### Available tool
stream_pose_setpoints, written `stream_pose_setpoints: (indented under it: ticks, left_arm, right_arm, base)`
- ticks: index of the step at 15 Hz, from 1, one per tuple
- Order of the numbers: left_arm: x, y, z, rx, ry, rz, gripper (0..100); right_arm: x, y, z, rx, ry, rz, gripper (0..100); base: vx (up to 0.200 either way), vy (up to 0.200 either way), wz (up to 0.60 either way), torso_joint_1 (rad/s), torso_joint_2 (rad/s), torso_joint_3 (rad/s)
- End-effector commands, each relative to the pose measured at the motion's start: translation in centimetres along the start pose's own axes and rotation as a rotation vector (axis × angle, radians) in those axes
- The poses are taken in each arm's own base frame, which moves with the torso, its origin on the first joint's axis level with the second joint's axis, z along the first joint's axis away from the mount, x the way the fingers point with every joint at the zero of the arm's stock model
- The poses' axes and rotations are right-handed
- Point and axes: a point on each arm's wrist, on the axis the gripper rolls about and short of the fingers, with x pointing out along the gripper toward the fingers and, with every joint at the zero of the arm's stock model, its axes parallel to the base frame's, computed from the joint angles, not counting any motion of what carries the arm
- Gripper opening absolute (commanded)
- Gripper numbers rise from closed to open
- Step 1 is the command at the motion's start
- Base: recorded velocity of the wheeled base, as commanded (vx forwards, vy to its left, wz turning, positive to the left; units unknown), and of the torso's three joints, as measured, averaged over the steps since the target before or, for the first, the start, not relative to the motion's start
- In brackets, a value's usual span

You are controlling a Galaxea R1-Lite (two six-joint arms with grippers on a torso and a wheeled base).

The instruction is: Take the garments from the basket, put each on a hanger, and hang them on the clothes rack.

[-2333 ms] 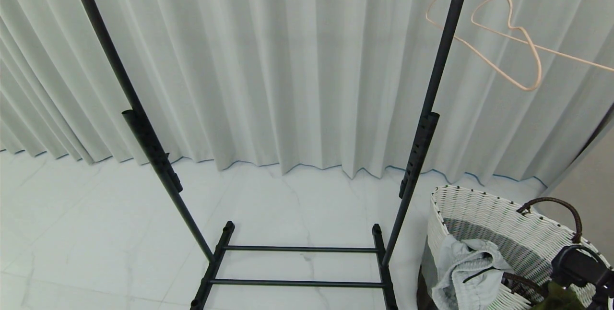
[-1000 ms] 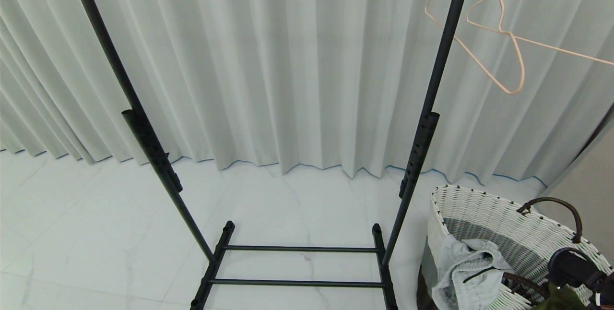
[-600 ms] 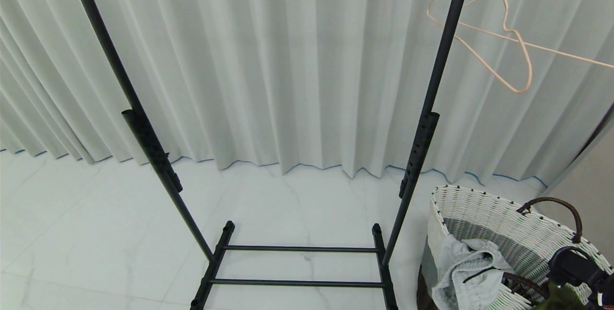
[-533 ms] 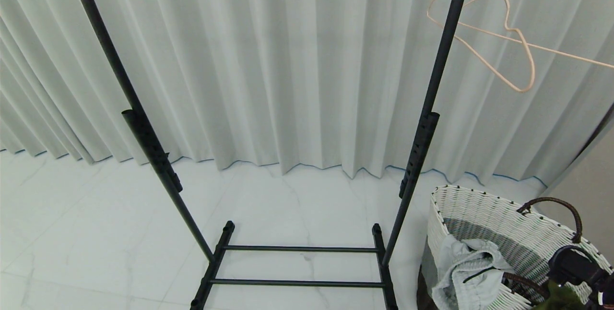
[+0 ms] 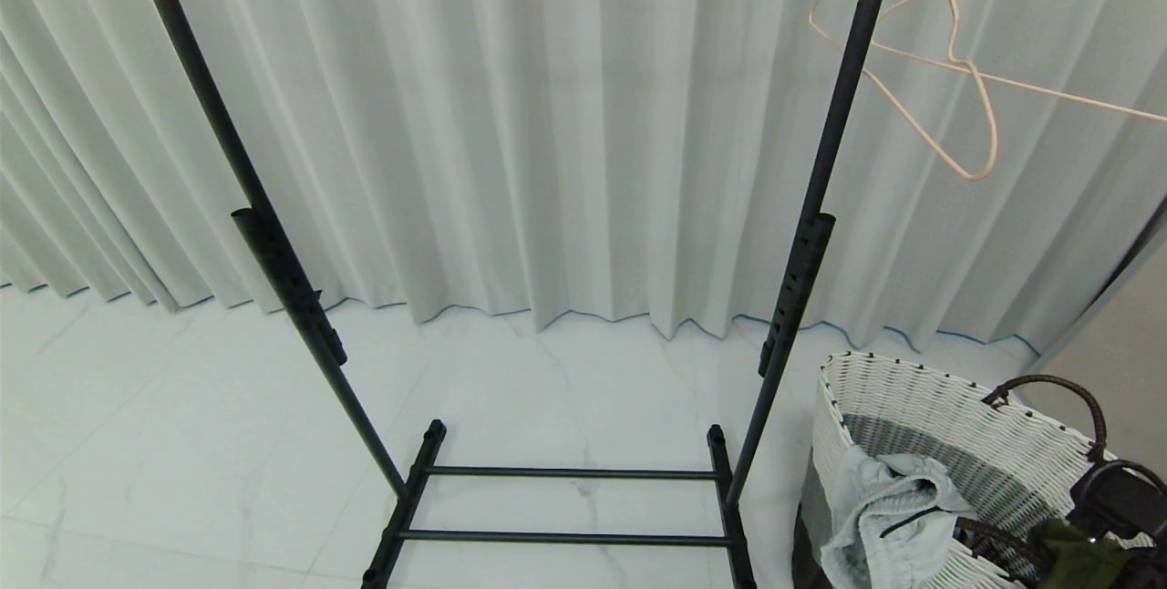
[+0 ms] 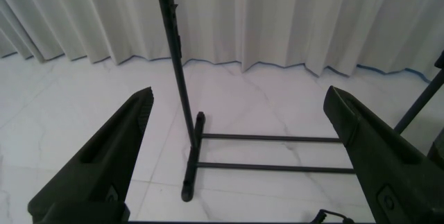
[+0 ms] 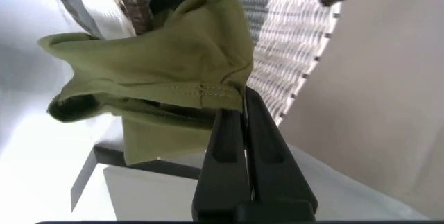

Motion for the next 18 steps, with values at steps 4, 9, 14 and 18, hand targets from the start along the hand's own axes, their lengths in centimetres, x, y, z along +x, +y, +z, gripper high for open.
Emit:
stream_pose_setpoints:
  ticks: [4,9,14,18]
  left_arm:
    - [0.0,0.0,0.0,-0.002,0.000,0.000,100]
    - [0.0,0.0,0.0,-0.001,0.000,0.000,100]
    - [0.0,0.0,0.0,0.001,0.000,0.000,100]
    - [0.0,0.0,0.0,0.001,0.000,0.000,100]
  right_arm:
    - [-9.4,-4.3,3.1,0.041,-0.106,-0.062,0]
    - [-16.4,-6.0,3.7,0.111,-0.219,-0.116,0]
    - [-17.1,-6.0,3.6,0.110,-0.248,-0.140,0]
    - [-17.2,-6.0,3.5,0.109,-0.249,-0.143,0]
  base:
    - [0.000,0.000,0.00,0.000,0.00,0.000]
    - [-0.080,0.000,0.00,0.001,0.00,0.000]
    - [-0.200,0.000,0.00,-0.001,0.00,0.005]
    - [0.000,0.000,0.00,0.000,0.00,0.000]
